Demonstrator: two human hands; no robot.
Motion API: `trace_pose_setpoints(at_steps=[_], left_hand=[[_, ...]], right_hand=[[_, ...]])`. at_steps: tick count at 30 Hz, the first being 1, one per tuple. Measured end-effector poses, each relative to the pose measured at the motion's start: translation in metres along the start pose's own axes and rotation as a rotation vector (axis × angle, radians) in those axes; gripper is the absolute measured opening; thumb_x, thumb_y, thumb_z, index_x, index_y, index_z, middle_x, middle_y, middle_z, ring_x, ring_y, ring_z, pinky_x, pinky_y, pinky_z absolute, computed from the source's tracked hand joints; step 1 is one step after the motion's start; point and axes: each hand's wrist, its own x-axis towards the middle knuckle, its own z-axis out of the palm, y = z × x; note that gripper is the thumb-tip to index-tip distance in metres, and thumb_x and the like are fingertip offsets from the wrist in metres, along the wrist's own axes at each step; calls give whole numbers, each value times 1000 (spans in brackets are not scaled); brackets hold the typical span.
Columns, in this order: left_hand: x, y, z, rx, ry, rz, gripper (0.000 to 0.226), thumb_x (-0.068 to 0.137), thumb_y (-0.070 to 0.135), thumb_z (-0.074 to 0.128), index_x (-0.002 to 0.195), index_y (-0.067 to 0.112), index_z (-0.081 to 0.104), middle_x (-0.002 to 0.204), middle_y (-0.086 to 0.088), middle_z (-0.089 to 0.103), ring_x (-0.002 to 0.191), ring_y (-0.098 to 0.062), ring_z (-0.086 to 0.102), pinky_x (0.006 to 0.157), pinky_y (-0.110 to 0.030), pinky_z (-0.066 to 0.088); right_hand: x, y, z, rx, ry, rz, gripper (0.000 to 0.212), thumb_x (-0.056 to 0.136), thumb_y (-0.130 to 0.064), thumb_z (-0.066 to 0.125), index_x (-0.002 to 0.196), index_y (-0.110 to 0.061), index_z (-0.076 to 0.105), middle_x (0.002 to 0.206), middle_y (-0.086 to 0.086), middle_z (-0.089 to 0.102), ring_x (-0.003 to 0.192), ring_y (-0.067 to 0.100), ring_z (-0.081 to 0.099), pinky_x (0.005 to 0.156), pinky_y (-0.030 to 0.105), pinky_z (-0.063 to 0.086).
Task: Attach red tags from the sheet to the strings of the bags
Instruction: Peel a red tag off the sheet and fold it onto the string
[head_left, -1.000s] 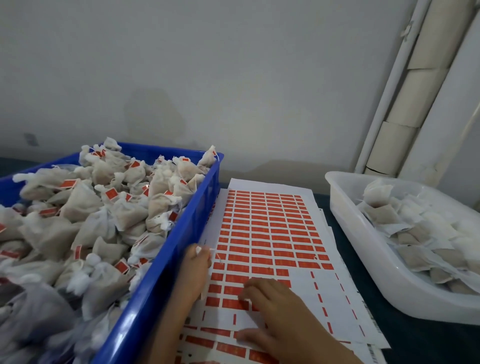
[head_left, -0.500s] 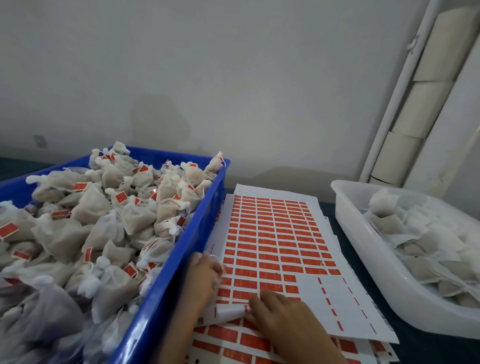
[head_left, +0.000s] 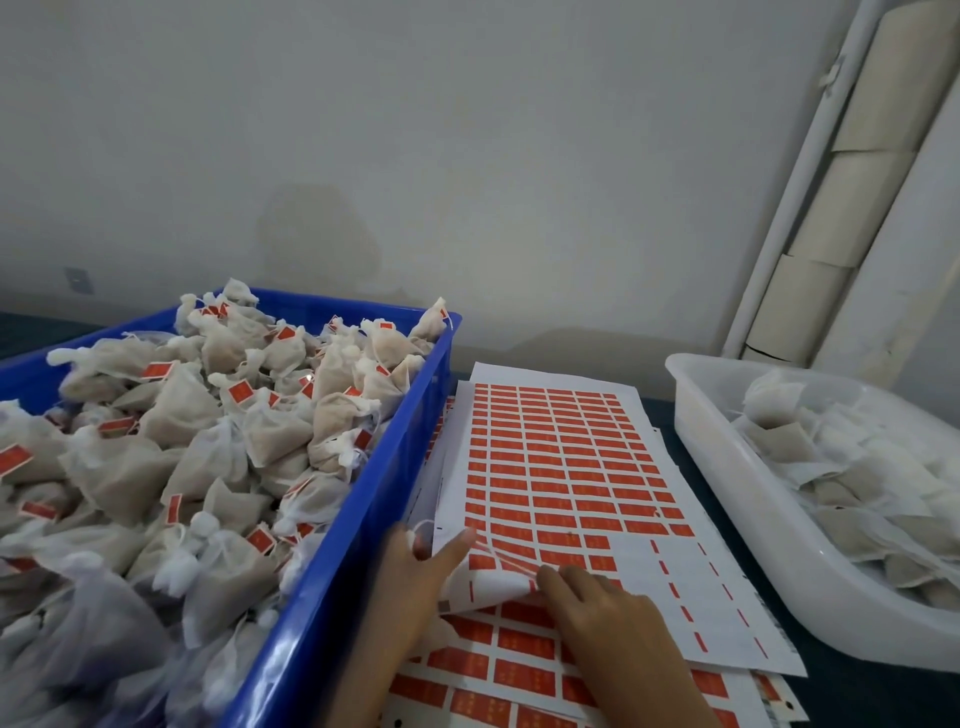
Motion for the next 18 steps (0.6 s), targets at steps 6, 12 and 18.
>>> trace_pose_setpoints(at_steps=[6,12,18], left_hand=[[10,-3,1,32,58,-64,60,79,16,69,132,13,39,122,-10,56,97,-22,58,80,-35,48],[3,-3,0,28,36,-4,57,76,14,71,126,6,43,115,-14,59,102,-31,61,92,-47,49],[3,-5,-1,0,5,59,30,76,14,71,99,12,52,88,-3,65,71,-11,63,60,-20,51]], right_hand=[[1,3,7,81,175,14,54,28,-46,91,76,-26,75,66,-11,71,49,6,65,41,19,51],[-1,-1,0,177,230,45,45,46,-51,84,83,-27,74,76,-13,72,58,7,68,51,22,55],[5,-19,-4,437,364,44,47,82,-67,32,125,-47,37,131,-31,40,113,-8,42,97,7,22]])
